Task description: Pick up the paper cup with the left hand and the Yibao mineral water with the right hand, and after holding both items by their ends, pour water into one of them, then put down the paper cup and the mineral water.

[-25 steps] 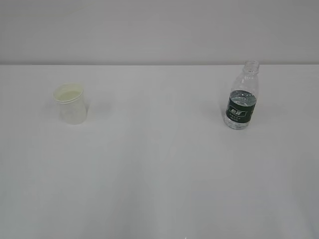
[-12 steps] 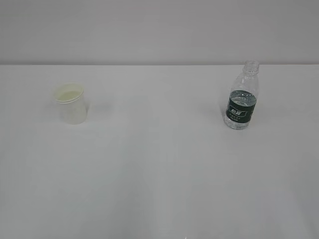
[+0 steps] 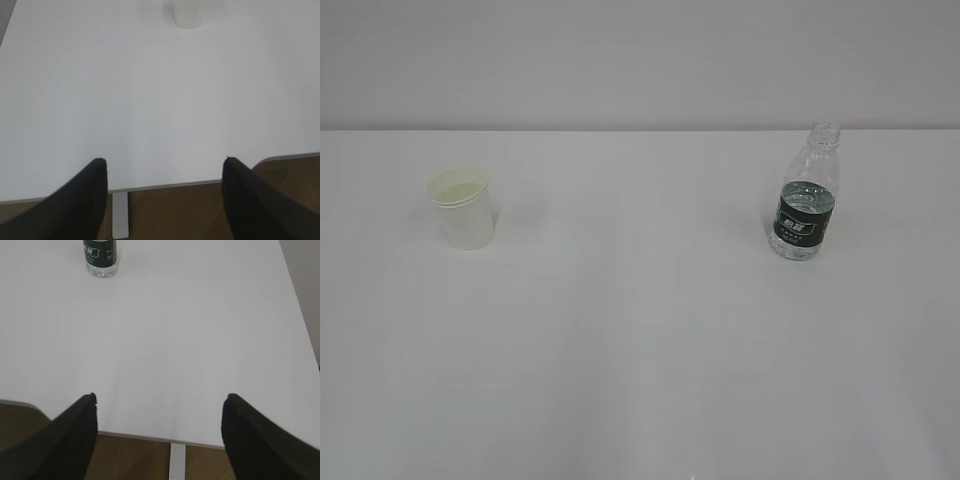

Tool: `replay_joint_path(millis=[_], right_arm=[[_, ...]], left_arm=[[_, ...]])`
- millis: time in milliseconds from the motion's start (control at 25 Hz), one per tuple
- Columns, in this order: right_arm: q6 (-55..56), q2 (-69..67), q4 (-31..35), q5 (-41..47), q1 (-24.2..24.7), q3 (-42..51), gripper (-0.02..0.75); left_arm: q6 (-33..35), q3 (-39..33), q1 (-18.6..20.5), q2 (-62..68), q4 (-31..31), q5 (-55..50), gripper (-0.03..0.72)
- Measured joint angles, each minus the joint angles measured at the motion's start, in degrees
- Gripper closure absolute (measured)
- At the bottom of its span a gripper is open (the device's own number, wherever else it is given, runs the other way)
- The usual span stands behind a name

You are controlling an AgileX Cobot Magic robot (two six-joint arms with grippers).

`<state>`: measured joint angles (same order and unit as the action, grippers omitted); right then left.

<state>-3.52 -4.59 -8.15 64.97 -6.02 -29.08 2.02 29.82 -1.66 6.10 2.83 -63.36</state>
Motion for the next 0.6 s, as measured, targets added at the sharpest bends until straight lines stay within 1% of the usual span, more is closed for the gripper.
replay_joint_path(millis=[600], right_arm=[[0.0,0.0,-0.1,0.0,0.0,0.0,0.152]], left_arm=[[0.0,0.0,0.0,0.0,0.0,0.0,0.177]])
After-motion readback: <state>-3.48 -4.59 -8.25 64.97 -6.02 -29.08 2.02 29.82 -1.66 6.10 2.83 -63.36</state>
